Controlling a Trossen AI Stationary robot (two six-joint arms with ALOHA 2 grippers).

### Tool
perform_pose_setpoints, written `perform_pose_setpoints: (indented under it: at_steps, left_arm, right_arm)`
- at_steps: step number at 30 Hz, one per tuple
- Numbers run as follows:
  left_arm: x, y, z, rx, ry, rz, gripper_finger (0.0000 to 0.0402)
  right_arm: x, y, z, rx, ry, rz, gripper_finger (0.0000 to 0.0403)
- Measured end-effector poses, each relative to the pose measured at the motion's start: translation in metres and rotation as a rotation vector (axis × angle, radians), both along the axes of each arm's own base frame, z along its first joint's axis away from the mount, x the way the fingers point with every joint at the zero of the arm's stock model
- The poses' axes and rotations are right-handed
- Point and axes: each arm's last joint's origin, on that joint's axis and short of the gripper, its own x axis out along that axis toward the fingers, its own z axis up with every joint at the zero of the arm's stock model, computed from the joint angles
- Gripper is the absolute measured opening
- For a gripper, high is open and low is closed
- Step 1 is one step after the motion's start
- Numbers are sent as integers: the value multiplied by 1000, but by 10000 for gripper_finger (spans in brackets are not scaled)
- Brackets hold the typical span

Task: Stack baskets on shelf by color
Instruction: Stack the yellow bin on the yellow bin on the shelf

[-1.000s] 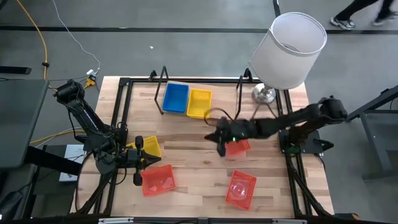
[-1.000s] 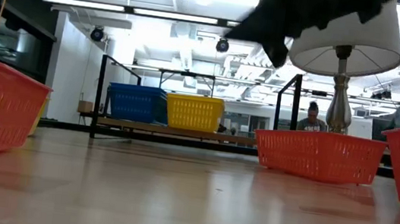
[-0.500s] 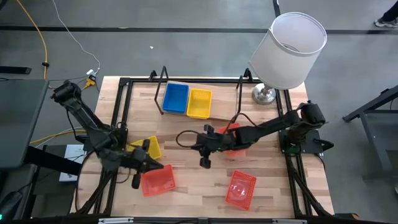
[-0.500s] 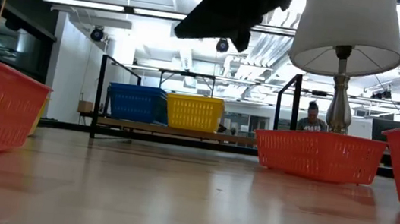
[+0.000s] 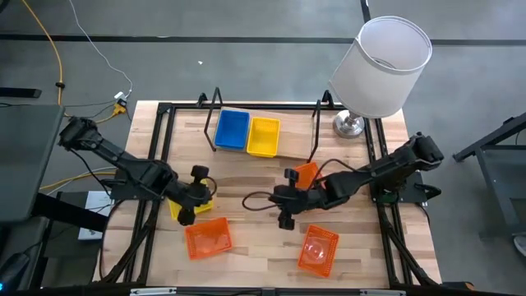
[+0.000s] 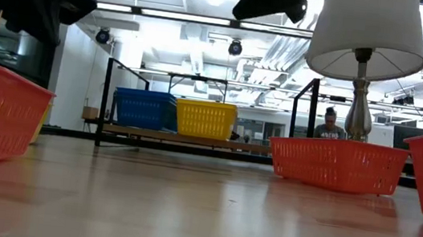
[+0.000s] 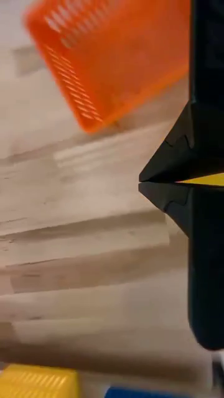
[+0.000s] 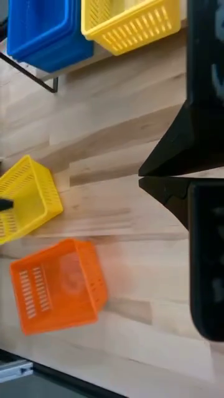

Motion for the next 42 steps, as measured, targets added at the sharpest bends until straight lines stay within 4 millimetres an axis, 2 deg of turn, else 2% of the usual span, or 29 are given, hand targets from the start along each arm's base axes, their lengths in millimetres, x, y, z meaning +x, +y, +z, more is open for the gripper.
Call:
perform_pose_setpoints:
  at_steps: [3,6,18,24,29,31,34,36,37,42]
  left_arm:
    - [-1,4,-1,65,36,-64,10]
    - [0,8,-7,122,101,-95,34]
    - [13,7,-40,322,335,-183,175]
    - [22,8,-58,344,422,-212,196]
    - [28,13,-70,394,483,-227,177]
    - [30,15,-72,404,495,-237,152]
    - [34,18,-70,408,501,-256,86]
    - [37,19,-66,416,498,-273,32]
    - [39,21,-62,422,499,-270,18]
    - [58,28,-30,539,428,-190,8]
  right_arm:
    - [-2,5,-1,-2,7,12,0]
    - [-4,7,-2,-2,22,14,0]
    - [-9,7,-6,3,79,-10,0]
    - [-9,7,-7,3,82,-7,0]
    - [-10,10,-7,3,83,-2,0]
    - [-12,12,-7,6,87,0,0]
    - [-15,16,-9,13,104,0,0]
    - [-19,20,-9,4,119,-11,0]
    - [-21,21,-9,-1,120,-19,0]
    - [-38,29,0,-33,117,-63,0]
